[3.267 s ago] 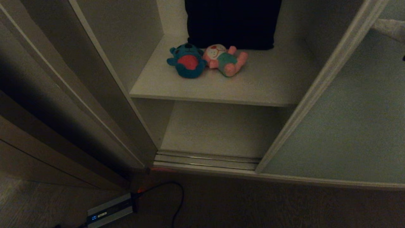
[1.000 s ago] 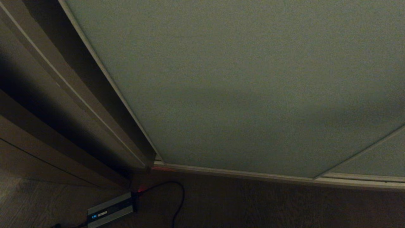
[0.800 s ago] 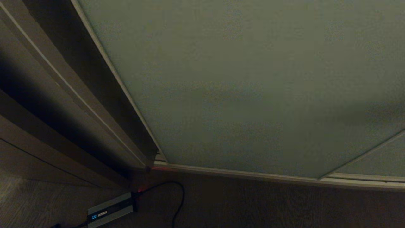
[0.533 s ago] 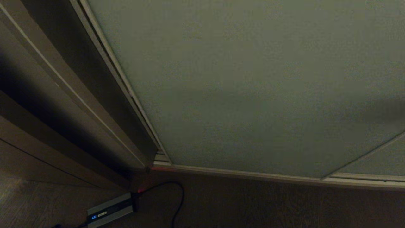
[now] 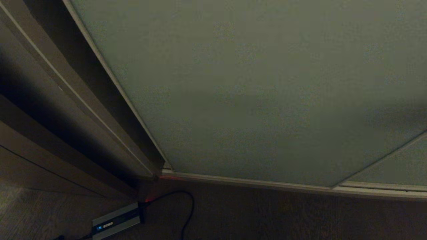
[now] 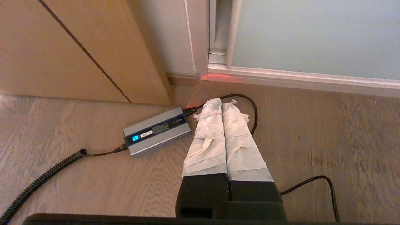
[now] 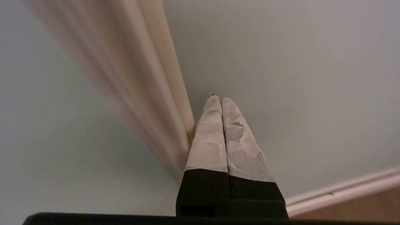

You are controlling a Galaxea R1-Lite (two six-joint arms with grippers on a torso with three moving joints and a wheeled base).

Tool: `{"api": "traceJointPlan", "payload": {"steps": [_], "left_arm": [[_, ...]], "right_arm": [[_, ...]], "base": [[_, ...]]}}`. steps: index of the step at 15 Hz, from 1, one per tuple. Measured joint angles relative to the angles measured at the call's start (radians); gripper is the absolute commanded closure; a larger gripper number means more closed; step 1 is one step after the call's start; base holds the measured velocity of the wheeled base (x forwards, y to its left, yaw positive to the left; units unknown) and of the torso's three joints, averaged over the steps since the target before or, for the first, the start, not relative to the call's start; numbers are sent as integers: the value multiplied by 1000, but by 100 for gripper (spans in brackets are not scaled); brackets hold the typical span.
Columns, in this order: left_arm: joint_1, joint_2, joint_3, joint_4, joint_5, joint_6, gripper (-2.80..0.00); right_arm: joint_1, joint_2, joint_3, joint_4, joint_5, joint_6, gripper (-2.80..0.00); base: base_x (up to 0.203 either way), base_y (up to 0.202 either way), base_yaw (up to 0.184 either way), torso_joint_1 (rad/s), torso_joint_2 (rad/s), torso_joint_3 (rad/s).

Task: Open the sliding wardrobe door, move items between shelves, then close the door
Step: Close the door

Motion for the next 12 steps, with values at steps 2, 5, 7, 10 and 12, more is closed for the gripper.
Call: {"api": "traceJointPlan", "payload": {"steps": [2, 5, 7, 10, 12], "left_arm": [[0, 0, 0, 0, 0, 0, 0], [0, 0, 0, 0, 0, 0, 0], [0, 0, 0, 0, 0, 1, 0], [0, 0, 0, 0, 0, 0, 0], [0, 0, 0, 0, 0, 0, 0]], "right_arm": [[17, -24, 28, -1, 0, -4, 0], [32, -49, 45, -23, -4, -2, 0], [39, -57, 45, -27, -7, -3, 0], [46, -76, 48, -58, -12, -10, 0], [47, -95, 67, -71, -13, -13, 0]], "base": [[0, 0, 0, 0, 0, 0], [0, 0, 0, 0, 0, 0], [0, 0, 0, 0, 0, 0], [0, 0, 0, 0, 0, 0], [0, 0, 0, 0, 0, 0]]}}
